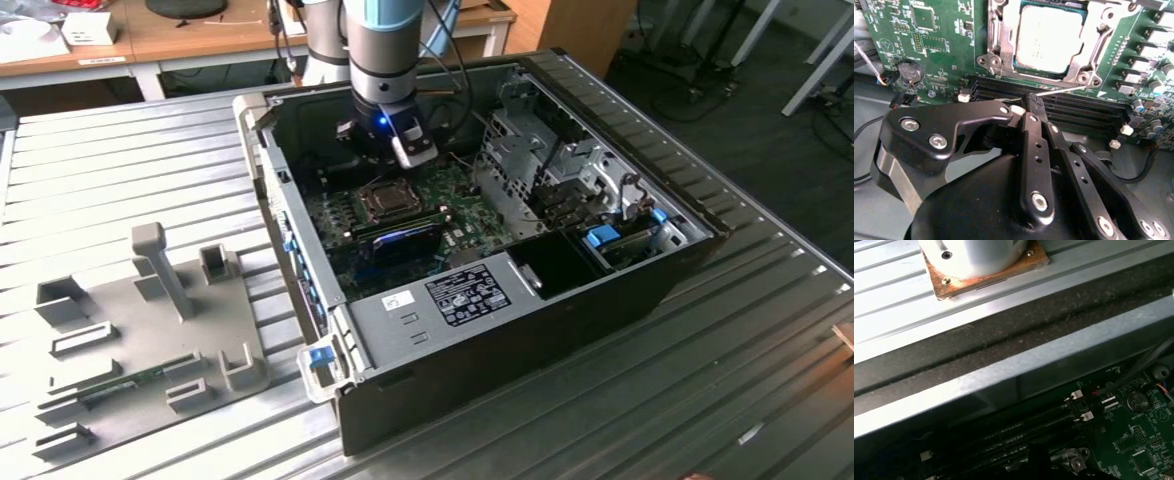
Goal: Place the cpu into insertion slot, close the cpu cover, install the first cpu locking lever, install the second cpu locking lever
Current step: 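Install the first cpu locking lever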
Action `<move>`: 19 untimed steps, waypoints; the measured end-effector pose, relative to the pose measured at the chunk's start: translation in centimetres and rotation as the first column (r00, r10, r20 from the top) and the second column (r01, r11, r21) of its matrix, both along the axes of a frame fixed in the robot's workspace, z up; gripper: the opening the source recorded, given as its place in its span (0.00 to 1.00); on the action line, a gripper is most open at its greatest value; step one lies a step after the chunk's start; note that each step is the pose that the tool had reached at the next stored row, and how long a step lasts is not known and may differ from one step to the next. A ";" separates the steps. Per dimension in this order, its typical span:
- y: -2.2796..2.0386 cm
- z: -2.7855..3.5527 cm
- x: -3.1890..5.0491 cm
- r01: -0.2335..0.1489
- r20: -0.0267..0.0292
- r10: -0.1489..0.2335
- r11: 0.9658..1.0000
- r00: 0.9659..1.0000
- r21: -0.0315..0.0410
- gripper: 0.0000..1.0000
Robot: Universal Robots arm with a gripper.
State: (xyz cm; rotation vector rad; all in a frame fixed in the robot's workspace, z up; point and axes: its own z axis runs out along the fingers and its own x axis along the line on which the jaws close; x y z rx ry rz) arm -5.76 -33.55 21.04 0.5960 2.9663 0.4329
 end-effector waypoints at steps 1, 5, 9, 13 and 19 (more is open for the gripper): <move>0.01 0.00 -0.06 0.001 0.000 -0.001 1.000 1.000 0.000 0.10; 0.12 -0.04 -0.16 0.003 0.000 -0.003 1.000 1.000 0.000 0.10; 0.17 -0.08 -0.17 0.004 0.000 -0.004 1.000 1.000 0.000 0.10; 0.17 -0.31 -0.17 0.004 0.001 -0.004 1.000 1.000 0.000 0.10; 0.17 -0.96 -0.17 0.004 0.003 -0.004 1.000 1.000 0.000 0.10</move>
